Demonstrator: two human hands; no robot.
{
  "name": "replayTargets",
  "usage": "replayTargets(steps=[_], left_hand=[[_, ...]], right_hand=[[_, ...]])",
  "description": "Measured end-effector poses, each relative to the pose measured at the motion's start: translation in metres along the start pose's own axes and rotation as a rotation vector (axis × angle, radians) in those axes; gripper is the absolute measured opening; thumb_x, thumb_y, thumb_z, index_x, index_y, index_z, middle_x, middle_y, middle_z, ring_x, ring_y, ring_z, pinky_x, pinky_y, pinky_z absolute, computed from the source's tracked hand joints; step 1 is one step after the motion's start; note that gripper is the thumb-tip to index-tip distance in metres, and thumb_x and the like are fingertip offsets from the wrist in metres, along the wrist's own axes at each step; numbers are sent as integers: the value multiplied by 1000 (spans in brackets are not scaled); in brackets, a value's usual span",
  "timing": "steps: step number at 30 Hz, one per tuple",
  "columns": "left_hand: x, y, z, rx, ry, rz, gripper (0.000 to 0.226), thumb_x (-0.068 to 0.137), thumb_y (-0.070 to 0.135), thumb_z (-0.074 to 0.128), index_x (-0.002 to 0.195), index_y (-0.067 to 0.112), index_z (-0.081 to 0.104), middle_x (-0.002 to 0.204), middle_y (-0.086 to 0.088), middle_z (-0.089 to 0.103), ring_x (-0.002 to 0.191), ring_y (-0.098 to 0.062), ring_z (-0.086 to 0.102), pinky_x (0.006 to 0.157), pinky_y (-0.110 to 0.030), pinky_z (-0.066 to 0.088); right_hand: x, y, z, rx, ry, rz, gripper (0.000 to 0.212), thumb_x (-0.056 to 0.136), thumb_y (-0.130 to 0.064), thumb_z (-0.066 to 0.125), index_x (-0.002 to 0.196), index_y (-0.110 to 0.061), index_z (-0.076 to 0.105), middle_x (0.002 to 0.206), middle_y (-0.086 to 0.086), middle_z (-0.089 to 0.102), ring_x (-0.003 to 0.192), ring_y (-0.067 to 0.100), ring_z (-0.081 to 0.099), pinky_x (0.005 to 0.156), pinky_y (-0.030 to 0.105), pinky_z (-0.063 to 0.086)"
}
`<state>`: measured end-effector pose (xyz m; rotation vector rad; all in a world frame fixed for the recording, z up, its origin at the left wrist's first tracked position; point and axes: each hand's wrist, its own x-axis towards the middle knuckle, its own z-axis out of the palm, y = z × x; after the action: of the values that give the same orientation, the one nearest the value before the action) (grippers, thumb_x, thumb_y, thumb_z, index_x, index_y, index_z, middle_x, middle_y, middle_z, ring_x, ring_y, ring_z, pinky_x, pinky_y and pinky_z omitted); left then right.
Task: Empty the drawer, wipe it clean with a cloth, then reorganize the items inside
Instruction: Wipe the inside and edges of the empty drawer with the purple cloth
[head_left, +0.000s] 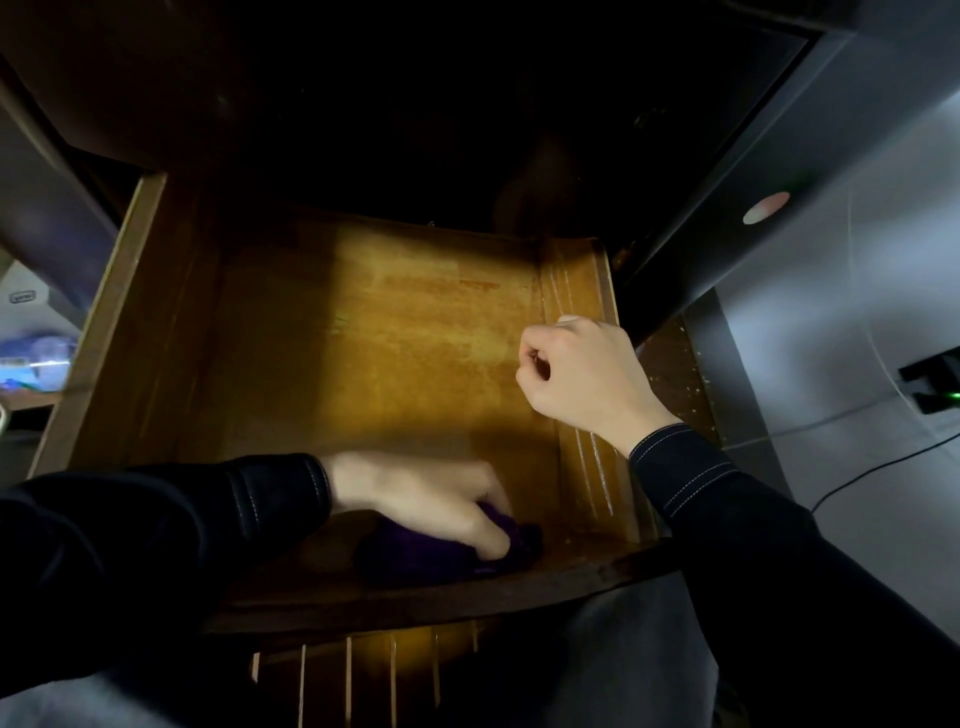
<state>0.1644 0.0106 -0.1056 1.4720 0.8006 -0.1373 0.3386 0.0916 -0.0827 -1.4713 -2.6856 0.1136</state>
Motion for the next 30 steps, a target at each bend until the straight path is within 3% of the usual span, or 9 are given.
replayTargets(steps=[2, 5, 11, 15, 17, 21, 26, 30], left_hand=[[-1, 4, -1, -93, 47, 66, 15, 79, 21, 64, 88, 17, 74, 75, 4, 70, 64, -9, 63, 54, -24, 49], [1, 8, 2, -195, 83, 78, 37, 74, 22, 65, 110, 13, 70, 105, -9, 73, 90, -21, 68, 80, -43, 56], [20, 9, 19, 1, 123, 65, 14, 90, 20, 66, 103, 16, 65, 92, -1, 65, 79, -12, 60, 65, -28, 47], [27, 15, 24, 229, 138, 19, 21, 96, 26, 59, 113, 13, 60, 109, -9, 65, 96, -26, 62, 82, -42, 53], [20, 18, 17, 137, 71, 23, 24, 95, 27, 57, 115, 13, 61, 112, -8, 64, 100, -25, 61, 82, -41, 52], [10, 18, 10, -11, -5, 80, 24, 96, 35, 61, 115, 21, 62, 102, 9, 61, 87, -3, 58, 68, -15, 44], [27, 17, 21, 124, 93, 21, 27, 98, 25, 61, 121, 10, 60, 118, -10, 63, 105, -22, 59, 86, -34, 49], [15, 18, 13, -16, 9, 85, 27, 93, 36, 59, 118, 27, 55, 113, 3, 59, 95, -12, 56, 76, -30, 46]], right_hand=[[0, 0, 0, 0, 4, -2, 14, 89, -26, 56, 79, -24, 66, 67, -8, 61, 76, 11, 57, 65, 29, 52], [0, 0, 0, 0, 7, -12, 14, 89, -26, 56, 79, -24, 66, 67, -7, 61, 75, 12, 57, 63, 28, 50], [-1, 1, 2, 1, 23, -14, 13, 87, -25, 58, 76, -24, 65, 64, -9, 59, 71, 11, 55, 60, 25, 47], [0, 1, 2, -4, 23, -9, 13, 86, -25, 58, 75, -25, 65, 63, -10, 58, 70, 10, 54, 60, 24, 45], [0, 1, 2, -4, 21, -7, 13, 86, -25, 58, 75, -25, 65, 64, -9, 59, 71, 11, 55, 61, 25, 46], [0, 1, 2, 2, 19, -11, 13, 86, -25, 57, 76, -24, 64, 65, -8, 59, 72, 12, 55, 61, 26, 48], [0, 1, 1, 8, 17, -9, 13, 87, -26, 57, 77, -24, 65, 66, -8, 60, 74, 11, 56, 63, 28, 51], [0, 1, 1, 11, 18, -12, 13, 87, -26, 57, 77, -24, 65, 66, -8, 61, 74, 11, 56, 63, 29, 51]])
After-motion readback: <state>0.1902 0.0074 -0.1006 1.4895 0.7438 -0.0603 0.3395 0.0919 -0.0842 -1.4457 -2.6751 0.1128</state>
